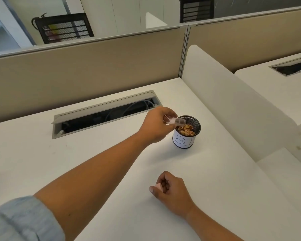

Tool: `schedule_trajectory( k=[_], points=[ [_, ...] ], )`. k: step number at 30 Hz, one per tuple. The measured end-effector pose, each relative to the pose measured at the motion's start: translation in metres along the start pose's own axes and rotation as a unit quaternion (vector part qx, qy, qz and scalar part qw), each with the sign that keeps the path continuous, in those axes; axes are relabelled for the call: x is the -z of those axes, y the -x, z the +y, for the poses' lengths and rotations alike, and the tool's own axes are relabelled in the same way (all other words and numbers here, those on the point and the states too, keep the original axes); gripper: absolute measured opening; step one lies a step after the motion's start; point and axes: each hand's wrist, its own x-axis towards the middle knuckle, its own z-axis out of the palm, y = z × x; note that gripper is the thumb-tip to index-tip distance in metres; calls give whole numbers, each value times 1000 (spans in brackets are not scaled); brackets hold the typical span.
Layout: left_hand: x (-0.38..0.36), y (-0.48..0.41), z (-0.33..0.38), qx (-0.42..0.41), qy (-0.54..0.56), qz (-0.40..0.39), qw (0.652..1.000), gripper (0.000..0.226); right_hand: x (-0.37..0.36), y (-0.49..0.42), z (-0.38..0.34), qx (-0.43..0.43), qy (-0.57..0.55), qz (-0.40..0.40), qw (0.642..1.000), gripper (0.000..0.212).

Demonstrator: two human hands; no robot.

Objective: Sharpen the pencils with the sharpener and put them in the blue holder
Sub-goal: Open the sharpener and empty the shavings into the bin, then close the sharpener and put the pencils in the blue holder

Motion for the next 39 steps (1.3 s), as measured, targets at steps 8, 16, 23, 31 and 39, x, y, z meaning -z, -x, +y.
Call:
schedule_trajectory(
  k=[8, 16, 23, 31, 39],
  points=[
    [53, 110, -37, 130, 112, 74, 982, 27, -6, 8, -32, -62, -60, -33, 996, 15],
    [90, 275, -81, 224, 243, 172, 928, 29, -44, 46, -84, -100, -138, -131, 977, 32],
    [112, 373, -99, 275, 279, 240, 888, 31, -101, 75, -125, -73, -145, -186, 969, 30],
    [144, 420, -112, 262, 288, 254, 885, 28, -160, 91, -154, -50, -137, -205, 968, 30],
    [158, 431, -120, 244, 294, 233, 895, 30, -186, 94, -165, -34, -115, -219, 968, 31]
  ],
)
